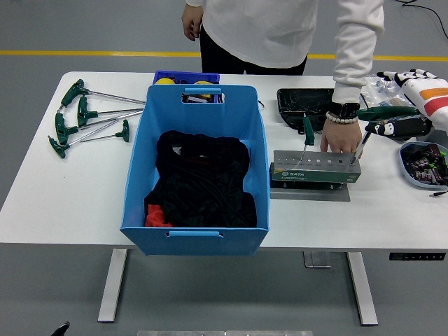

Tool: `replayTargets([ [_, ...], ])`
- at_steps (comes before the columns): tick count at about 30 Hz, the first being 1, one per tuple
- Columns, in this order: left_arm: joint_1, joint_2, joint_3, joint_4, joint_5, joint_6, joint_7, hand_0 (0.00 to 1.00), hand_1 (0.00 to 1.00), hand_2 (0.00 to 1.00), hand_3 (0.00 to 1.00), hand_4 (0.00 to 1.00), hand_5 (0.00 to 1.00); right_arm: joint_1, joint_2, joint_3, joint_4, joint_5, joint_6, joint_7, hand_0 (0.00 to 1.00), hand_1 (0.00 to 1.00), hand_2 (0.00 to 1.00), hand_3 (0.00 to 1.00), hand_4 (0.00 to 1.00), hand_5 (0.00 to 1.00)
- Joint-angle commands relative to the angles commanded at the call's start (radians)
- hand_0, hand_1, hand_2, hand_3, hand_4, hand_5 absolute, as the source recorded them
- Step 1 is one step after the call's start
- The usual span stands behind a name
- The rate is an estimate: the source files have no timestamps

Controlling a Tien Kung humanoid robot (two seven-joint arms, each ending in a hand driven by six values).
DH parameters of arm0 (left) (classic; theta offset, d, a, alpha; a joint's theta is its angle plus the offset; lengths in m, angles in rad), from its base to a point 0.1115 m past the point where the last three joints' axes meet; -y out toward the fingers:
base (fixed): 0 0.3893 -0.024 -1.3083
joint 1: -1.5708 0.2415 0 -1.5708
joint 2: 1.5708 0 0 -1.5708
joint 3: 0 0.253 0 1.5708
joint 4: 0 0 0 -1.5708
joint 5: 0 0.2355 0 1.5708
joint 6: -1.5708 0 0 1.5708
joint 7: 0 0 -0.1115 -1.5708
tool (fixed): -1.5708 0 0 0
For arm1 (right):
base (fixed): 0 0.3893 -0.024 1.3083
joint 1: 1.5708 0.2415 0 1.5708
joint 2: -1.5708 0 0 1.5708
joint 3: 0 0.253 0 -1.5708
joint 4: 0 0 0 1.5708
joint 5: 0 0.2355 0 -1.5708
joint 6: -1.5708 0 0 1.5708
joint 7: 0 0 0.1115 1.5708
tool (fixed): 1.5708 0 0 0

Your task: Lift tool from toolbox,place it in box,lift tool from toolbox,place it in box

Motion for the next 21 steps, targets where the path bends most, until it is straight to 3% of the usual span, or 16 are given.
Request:
replayTargets([
  [4,-0.001,0.0,-0.002,0.0,-0.001,0.001,-0.001,0.768,0.786,0.803,0.72,0.7,0.584,0.04,0.008,-0.051,-0.057,0.012,-0.012,0.011,0.911,0.775,0.726,0.83,0.998,0.588],
  [5,-0.001,0.0,-0.003,0.0,-0.001,0.001,-0.001,0.769,0.786,0.802,0.719,0.701,0.582,0.05,0.014,-0.062,-0.075,0.016,-0.019,0.014,0.767,0.665,0.609,0.72,0.998,0.58],
  [10,-0.003,-0.001,-0.001,0.0,-0.003,0.001,-0.002,0.769,0.786,0.802,0.719,0.701,0.582,0.084,0.037,-0.104,-0.136,0.029,-0.054,0.023,0.767,0.665,0.609,0.72,0.998,0.58],
  [11,-0.003,-0.001,-0.001,0.0,-0.003,0.002,-0.002,0.769,0.786,0.801,0.718,0.702,0.585,0.089,0.04,-0.11,-0.143,0.033,-0.059,0.023,0.622,0.546,0.479,0.604,0.998,0.589],
  [16,-0.007,0.0,0.002,0.0,-0.009,0.002,-0.004,0.769,0.786,0.801,0.718,0.702,0.585,0.109,0.056,-0.139,-0.183,0.054,-0.068,0.017,0.622,0.546,0.479,0.604,0.998,0.589],
  [17,-0.008,0.0,0.001,0.0,-0.008,0.002,-0.004,0.769,0.785,0.801,0.716,0.7,0.58,0.111,0.057,-0.141,-0.187,0.056,-0.068,0.016,0.501,0.478,0.422,0.522,0.998,0.605],
  [21,-0.009,0.0,0.002,0.0,-0.011,0.002,-0.005,0.769,0.785,0.801,0.716,0.7,0.58,0.115,0.066,-0.153,-0.204,0.067,-0.067,0.01,0.501,0.478,0.422,0.522,0.998,0.605],
])
